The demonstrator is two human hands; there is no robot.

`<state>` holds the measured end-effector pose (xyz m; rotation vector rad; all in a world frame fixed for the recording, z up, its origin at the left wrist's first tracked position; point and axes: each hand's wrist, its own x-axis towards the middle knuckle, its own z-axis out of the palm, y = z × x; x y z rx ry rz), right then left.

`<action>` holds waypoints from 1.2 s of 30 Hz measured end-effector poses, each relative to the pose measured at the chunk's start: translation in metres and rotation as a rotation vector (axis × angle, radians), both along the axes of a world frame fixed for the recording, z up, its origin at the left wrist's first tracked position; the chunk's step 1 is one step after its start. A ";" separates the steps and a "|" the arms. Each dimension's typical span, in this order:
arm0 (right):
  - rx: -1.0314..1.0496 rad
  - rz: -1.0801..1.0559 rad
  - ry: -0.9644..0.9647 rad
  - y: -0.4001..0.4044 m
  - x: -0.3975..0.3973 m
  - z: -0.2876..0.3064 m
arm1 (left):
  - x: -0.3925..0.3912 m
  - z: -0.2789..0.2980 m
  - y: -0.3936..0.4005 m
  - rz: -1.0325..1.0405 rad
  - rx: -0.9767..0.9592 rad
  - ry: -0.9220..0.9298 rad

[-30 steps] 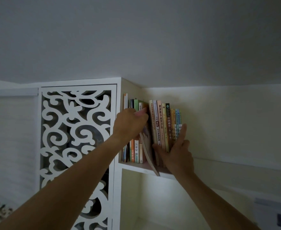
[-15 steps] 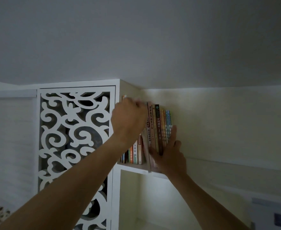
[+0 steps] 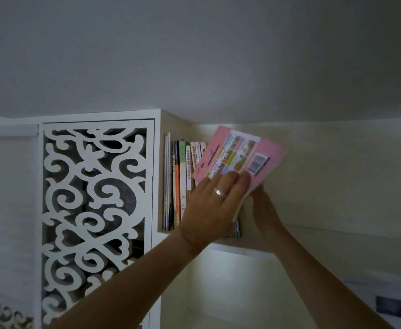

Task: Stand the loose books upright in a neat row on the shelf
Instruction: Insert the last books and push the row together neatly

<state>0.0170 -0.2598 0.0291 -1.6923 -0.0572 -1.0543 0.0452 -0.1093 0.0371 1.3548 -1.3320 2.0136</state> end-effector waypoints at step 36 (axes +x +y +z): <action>-0.615 -0.639 0.105 -0.007 0.005 -0.030 | 0.123 -0.060 0.006 0.025 0.109 0.529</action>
